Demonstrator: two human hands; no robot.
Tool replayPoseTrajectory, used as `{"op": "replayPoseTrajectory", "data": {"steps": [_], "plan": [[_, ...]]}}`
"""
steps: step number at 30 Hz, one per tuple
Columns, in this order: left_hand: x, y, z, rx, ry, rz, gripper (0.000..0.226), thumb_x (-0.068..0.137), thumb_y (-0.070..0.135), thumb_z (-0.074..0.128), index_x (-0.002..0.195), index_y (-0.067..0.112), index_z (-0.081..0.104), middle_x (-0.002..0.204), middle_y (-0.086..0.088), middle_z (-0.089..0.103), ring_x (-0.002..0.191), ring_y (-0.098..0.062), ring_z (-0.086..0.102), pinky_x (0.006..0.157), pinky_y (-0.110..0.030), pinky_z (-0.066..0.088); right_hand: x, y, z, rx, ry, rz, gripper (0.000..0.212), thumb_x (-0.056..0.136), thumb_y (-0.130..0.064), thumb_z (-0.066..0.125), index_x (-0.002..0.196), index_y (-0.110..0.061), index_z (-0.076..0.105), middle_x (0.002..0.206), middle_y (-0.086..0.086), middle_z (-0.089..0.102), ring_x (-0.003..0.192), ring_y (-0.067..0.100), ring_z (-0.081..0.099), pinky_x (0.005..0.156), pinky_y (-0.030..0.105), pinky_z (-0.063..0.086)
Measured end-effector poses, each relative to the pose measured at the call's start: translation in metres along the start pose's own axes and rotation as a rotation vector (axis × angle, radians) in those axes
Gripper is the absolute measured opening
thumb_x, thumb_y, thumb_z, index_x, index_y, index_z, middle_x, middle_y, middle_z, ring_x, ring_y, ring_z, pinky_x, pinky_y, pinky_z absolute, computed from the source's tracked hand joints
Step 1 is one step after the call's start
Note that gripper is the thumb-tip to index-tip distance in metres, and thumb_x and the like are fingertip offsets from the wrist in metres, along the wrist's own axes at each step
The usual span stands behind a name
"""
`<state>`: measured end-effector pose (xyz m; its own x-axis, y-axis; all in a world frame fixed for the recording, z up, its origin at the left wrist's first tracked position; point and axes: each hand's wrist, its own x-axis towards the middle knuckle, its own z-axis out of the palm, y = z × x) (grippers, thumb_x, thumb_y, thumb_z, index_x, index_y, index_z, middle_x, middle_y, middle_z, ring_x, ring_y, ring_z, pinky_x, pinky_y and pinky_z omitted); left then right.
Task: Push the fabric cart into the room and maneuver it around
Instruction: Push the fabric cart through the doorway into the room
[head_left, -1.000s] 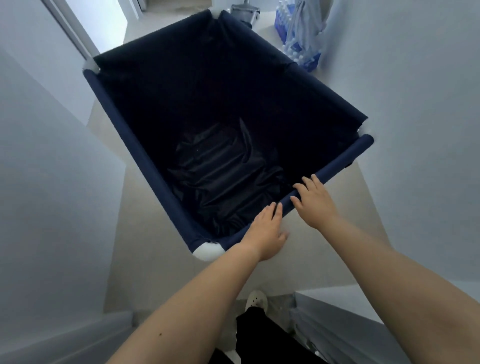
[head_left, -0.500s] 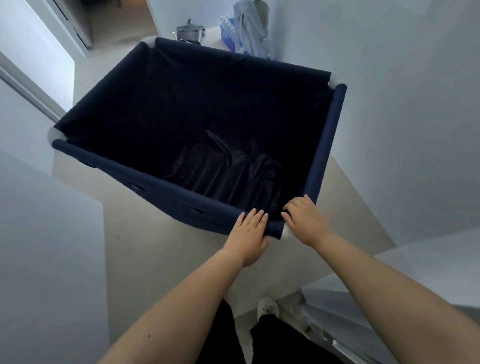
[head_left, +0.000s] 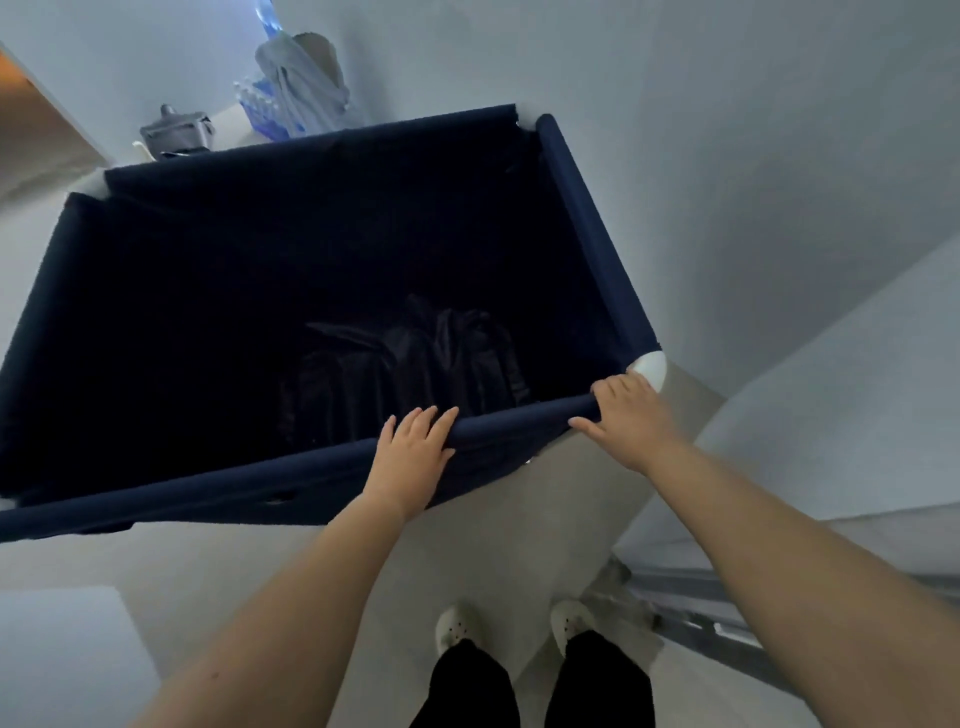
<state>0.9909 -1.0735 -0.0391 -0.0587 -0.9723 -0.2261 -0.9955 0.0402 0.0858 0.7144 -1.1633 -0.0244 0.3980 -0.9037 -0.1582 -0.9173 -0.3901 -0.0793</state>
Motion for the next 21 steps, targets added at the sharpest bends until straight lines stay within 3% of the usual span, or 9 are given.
{"op": "replayPoseTrajectory", "data": {"steps": [6,21], "plan": [[-0.003,0.005,0.010,0.044,0.116,0.130,0.047,0.093,0.035,0.047,0.137,0.022,0.036,0.125,0.000,0.056,0.117,-0.022,0.049,0.102,-0.042,0.033,-0.018,0.007,0.004,-0.020,-0.013,0.044,0.051,0.086,-0.057,0.043,0.103,-0.009,0.051,0.104,0.007,0.059,0.103,0.024,0.050,0.110,0.035,0.024],[-0.028,0.045,0.021,0.047,0.112,0.299,0.045,0.096,0.036,0.037,0.138,0.022,0.027,0.126,0.000,0.050,0.109,-0.022,0.048,0.094,-0.040,0.037,-0.097,0.022,0.017,0.015,0.019,0.211,0.048,0.084,-0.051,0.051,0.105,-0.008,0.052,0.105,0.010,0.059,0.105,0.026,0.049,0.107,0.037,0.026]]}}
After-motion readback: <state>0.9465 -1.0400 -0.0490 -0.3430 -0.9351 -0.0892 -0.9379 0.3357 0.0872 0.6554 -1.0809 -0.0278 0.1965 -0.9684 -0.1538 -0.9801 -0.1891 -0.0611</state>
